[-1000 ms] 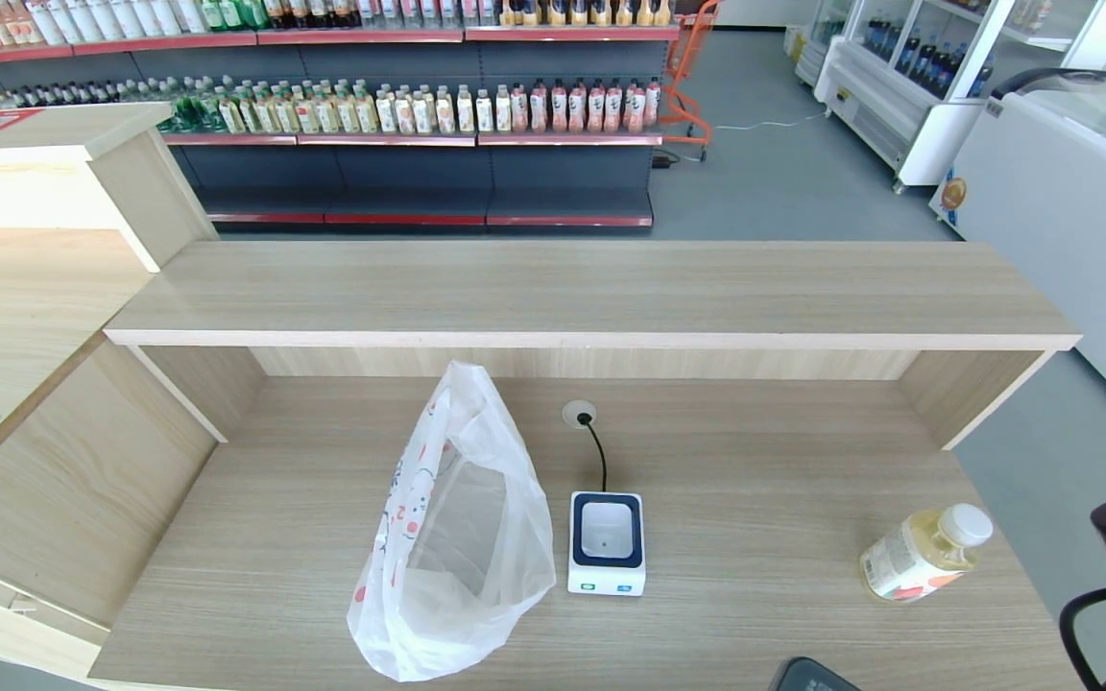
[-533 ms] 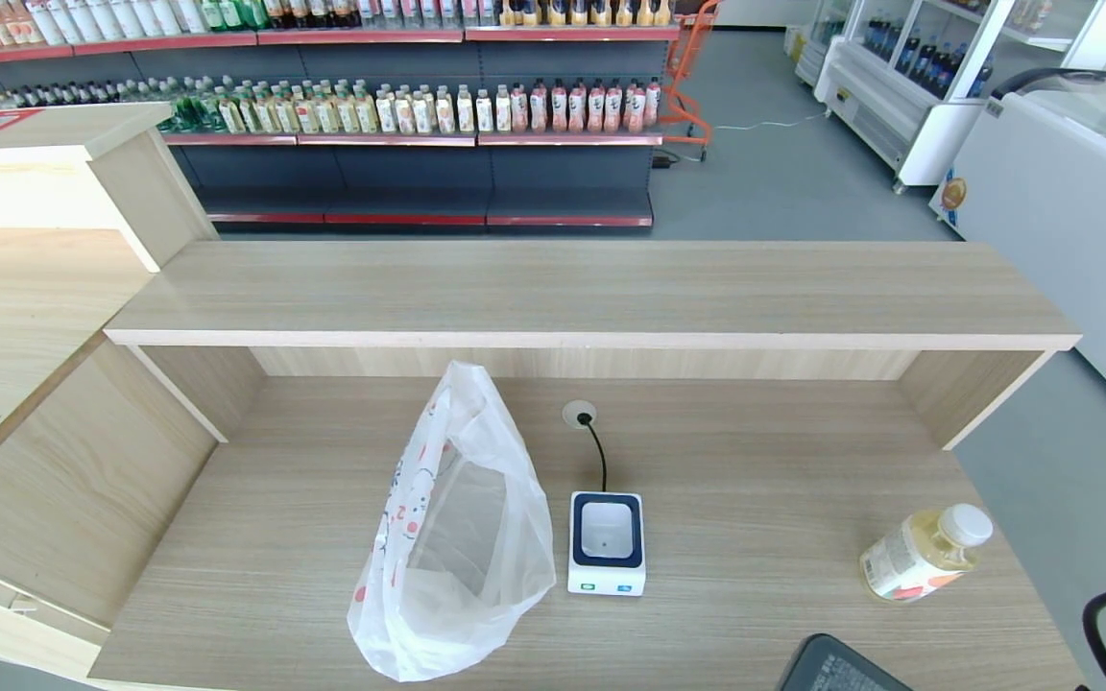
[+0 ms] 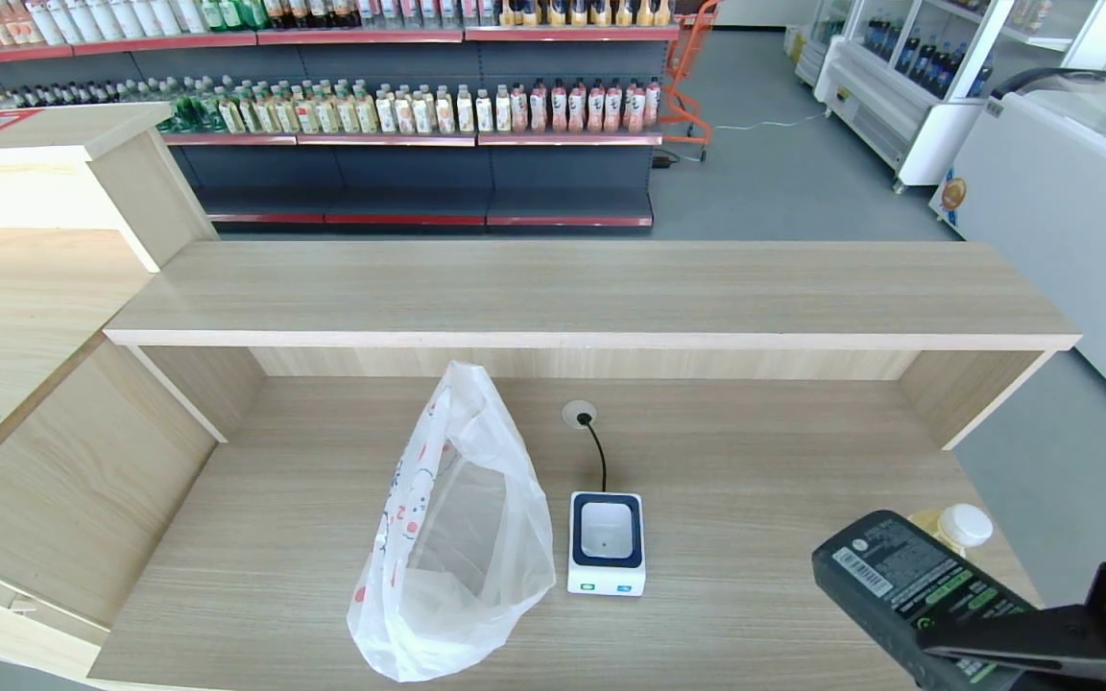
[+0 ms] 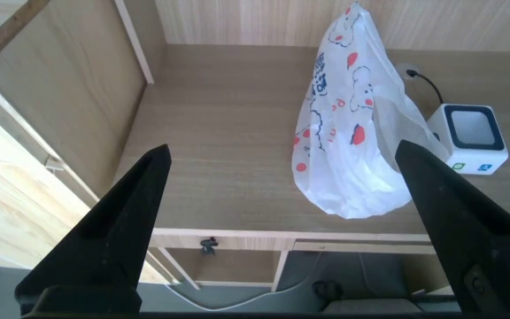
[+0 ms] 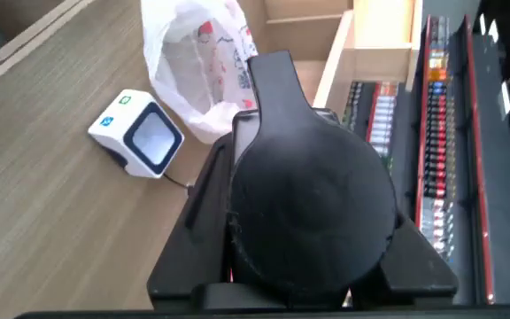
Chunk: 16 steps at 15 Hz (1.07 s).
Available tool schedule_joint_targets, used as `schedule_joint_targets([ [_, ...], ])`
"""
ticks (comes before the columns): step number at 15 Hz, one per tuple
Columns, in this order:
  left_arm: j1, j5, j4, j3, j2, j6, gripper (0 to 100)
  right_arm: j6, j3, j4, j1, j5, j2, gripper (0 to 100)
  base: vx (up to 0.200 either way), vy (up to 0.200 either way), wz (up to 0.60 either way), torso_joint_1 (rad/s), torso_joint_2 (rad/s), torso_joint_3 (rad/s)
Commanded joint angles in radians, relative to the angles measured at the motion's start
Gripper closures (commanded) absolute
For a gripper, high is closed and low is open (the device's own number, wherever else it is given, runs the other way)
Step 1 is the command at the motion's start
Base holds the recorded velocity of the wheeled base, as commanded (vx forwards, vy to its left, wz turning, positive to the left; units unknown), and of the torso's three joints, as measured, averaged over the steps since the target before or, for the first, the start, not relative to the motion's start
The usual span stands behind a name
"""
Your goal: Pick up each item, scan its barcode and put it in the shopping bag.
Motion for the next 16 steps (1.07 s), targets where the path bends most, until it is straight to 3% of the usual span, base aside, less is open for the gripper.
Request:
schedule_joint_targets([
  [1,0.000,0.000,0.000,0.000,0.000,0.000,0,0.275,0.004,-0.035,-0.066,-0.054,-0.048,100,0.000,0.000,0.00,0.000,0.00,0.000],
  [4,0.000,0.000,0.000,0.000,0.000,0.000,0,0.738,-0.100,-0.079,-0.062,-0.163,0.012,100,0.000,0.000,0.00,0.000,0.00,0.000],
  [5,0.000,0.000,0.000,0.000,0.000,0.000,0,1.128,-0.161,-0.113,-0.049,-0.278,0.044,100,0.000,0.000,0.00,0.000,0.00,0.000],
  [8,0.000,0.000,0.000,0.000,0.000,0.000,0,1.810,-0.250,-0.142,-0.040,-0.459,0.196,100,0.000,0.000,0.00,0.000,0.00,0.000],
  [10,0.000,0.000,0.000,0.000,0.000,0.000,0,2.079,-0.252,-0.148,0.041,-0.461,0.314,100,0.000,0.000,0.00,0.000,0.00,0.000],
  [12,0.000,0.000,0.000,0.000,0.000,0.000,0,2.159,-0.257,-0.176,0.099,-0.461,0.409,100,0.000,0.000,0.00,0.000,0.00,0.000],
  [14,0.000,0.000,0.000,0.000,0.000,0.000,0,2.286,-0.243,-0.322,0.191,-0.461,0.555,100,0.000,0.000,0.00,0.000,0.00,0.000],
  [16,0.000,0.000,0.000,0.000,0.000,0.000,0,2.314,-0.263,-0.363,0.230,-0.462,0.649,100,0.000,0.000,0.00,0.000,0.00,0.000],
])
